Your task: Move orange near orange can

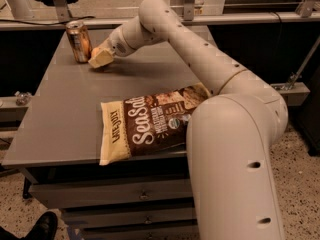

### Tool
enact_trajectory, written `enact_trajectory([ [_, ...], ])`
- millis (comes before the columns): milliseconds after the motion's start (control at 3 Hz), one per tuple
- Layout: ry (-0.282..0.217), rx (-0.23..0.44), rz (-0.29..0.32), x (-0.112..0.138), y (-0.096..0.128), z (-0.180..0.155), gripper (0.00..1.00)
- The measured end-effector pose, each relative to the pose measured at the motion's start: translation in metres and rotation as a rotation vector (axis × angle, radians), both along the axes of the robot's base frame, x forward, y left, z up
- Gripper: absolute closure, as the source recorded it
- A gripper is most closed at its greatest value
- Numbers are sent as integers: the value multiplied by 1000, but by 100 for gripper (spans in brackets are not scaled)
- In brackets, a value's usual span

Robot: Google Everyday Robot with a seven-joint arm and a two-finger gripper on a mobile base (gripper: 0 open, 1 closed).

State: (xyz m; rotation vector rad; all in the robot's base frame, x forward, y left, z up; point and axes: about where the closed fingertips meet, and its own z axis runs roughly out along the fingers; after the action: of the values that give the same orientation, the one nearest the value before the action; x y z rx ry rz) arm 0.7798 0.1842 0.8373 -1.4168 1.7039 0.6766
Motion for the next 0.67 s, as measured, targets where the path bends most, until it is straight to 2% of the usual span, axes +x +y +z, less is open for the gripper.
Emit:
enact_trajectory([
  [667, 0, 0, 0, 0, 0, 0, 12],
])
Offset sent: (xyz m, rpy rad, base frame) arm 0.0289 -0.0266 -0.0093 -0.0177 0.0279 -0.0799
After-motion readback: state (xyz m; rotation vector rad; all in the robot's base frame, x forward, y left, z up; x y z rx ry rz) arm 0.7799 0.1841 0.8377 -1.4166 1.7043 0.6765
